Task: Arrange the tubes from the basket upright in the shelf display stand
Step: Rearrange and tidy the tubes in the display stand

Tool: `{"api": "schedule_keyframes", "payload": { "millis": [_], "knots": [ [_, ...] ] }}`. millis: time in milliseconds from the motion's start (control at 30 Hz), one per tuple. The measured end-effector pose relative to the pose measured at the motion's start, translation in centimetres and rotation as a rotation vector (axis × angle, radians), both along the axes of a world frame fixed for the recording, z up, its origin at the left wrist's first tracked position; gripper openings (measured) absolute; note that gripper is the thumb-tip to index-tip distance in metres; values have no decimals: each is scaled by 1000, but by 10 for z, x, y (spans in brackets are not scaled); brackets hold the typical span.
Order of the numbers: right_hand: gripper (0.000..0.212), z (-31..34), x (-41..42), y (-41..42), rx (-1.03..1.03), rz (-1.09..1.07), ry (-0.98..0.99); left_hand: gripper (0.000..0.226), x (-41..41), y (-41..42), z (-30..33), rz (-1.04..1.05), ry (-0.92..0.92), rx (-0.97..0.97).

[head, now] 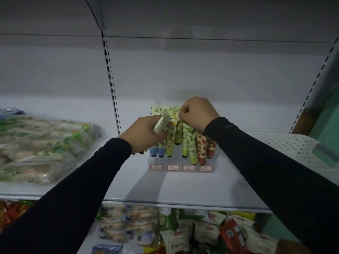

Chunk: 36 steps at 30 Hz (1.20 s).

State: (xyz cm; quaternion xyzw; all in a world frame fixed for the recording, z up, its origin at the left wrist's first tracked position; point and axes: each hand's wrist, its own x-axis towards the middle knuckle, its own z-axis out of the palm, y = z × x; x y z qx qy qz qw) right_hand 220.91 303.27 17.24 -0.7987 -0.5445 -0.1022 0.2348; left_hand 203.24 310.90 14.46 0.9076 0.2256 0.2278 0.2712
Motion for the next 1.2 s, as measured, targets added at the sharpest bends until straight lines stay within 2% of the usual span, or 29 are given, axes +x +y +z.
{"api": "schedule_keyframes", "payload": {
  "millis": [100, 267, 467, 600, 733, 967, 1200],
  "knots": [
    [25, -3, 0, 1, 27, -19, 18, 17, 0, 1, -1, -1, -10, -6],
    [26, -11, -2, 0, 33, -32, 13, 18, 1, 2, -2, 0, -8, -13],
    [49, -8, -1, 1, 8, -39, 26, 19, 1, 1, -3, -4, -17, -35],
    [43, -10, -1, 3, 21, -62, 16, 20, 0, 1, -5, -8, -36, -46],
    [54, -10, -1, -6, 26, -10, 70, 20, 0, 3, -6, -7, -39, -33],
    [33, -19, -5, -8, 80, -55, -28, 20, 0, 3, -7, 4, -36, -42],
    [30, -16, -7, -3, 9, -59, -17, 21, -1, 1, -6, 4, -34, -31]
  ]
}}
